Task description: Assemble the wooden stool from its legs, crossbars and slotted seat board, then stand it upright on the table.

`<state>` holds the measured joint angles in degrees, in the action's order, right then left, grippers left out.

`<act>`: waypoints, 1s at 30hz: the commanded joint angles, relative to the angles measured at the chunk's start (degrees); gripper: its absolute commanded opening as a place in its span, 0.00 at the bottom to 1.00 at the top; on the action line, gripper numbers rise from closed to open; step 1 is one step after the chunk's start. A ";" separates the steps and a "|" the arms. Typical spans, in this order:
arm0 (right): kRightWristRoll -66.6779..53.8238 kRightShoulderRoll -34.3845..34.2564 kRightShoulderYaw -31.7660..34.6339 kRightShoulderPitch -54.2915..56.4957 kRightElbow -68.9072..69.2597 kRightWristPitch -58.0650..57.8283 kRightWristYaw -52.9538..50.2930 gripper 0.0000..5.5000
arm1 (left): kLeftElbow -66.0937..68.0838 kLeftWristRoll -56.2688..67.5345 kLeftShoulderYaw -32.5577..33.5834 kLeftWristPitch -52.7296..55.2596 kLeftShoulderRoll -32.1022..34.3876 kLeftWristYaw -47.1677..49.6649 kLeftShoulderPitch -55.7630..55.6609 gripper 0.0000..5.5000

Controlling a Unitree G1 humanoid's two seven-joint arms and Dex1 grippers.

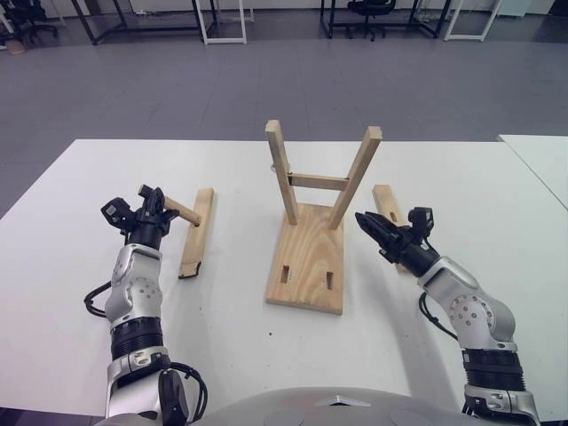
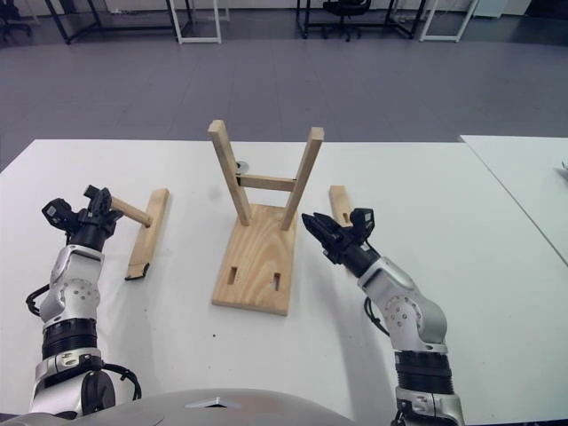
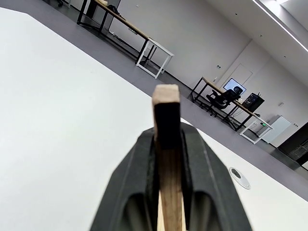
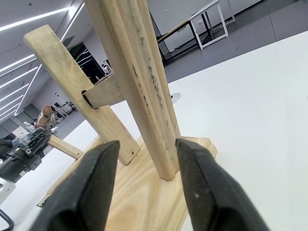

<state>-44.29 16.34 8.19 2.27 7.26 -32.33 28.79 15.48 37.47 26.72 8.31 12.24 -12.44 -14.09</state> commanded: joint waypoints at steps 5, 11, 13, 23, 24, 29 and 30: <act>2.72 -0.84 -1.14 -1.23 1.00 0.47 -0.15 0.39 | -9.00 -9.20 -4.85 6.22 -1.20 10.86 8.82 0.07; 5.91 -0.77 -2.24 0.81 -0.53 1.75 0.44 0.39 | -13.52 -21.57 -15.62 10.74 -0.93 15.62 11.90 0.07; 6.65 -0.74 -2.46 1.56 -1.11 2.10 0.75 0.39 | -12.08 -23.80 -17.24 10.05 -1.25 15.51 12.27 0.07; 9.54 -0.73 -3.14 1.94 -2.08 3.16 2.31 0.39 | -5.68 -29.37 -19.03 1.88 -0.98 13.44 14.08 0.07; 9.68 -0.80 -3.17 2.00 -2.13 3.27 2.44 0.39 | -7.54 -29.73 -18.40 1.12 -0.52 13.90 13.49 0.07; 10.33 -0.81 -3.04 3.03 -3.01 3.93 2.75 0.39 | -17.77 -24.78 -14.43 7.74 4.48 9.36 6.47 0.23; 10.26 -1.12 -2.85 3.04 -3.19 3.99 2.79 0.39 | -17.99 -23.32 -13.17 10.06 5.14 8.55 6.55 0.26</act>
<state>-34.23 15.25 4.93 4.48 4.96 -28.57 31.44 -1.01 11.91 11.86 14.64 15.58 -2.34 -5.72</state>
